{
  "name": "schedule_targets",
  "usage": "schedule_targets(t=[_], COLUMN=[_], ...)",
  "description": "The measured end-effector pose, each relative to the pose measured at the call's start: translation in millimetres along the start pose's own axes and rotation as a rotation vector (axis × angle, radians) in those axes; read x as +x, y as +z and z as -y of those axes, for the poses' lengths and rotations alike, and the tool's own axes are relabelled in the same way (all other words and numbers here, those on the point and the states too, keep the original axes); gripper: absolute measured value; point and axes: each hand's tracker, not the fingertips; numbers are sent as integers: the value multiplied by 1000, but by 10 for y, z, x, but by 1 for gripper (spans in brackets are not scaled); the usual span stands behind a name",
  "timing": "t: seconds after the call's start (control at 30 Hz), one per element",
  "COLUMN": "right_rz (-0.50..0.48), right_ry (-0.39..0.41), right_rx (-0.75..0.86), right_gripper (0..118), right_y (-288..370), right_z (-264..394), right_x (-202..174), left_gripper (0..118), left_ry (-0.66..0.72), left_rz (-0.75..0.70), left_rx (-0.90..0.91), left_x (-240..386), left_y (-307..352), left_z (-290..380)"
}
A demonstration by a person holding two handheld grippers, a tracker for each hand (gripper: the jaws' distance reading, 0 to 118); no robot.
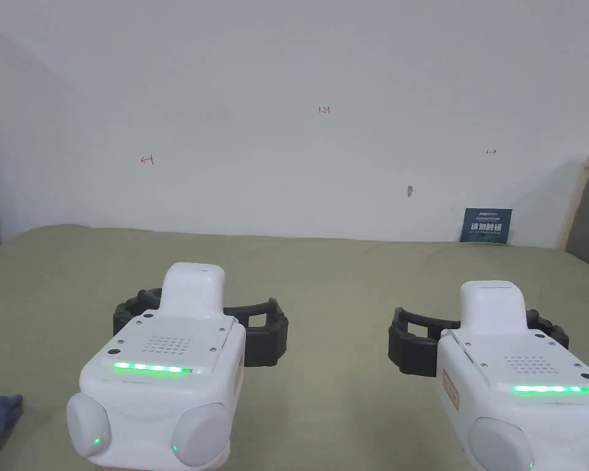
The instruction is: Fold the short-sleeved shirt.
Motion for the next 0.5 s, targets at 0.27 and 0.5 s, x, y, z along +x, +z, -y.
schedule_targets(t=[0.27, 0.5], right_rz=[-12, -5], right_ry=[-35, -23], right_rx=[-6, -11], right_gripper=[118, 118], right_y=[-20, -25], right_z=[-15, -6], right_x=[57, 65], left_gripper=[118, 118], left_ry=[1, 7], left_rz=[0, 5], left_rx=[0, -7], left_x=[6, 9], left_y=[-1, 4], left_z=[8, 7])
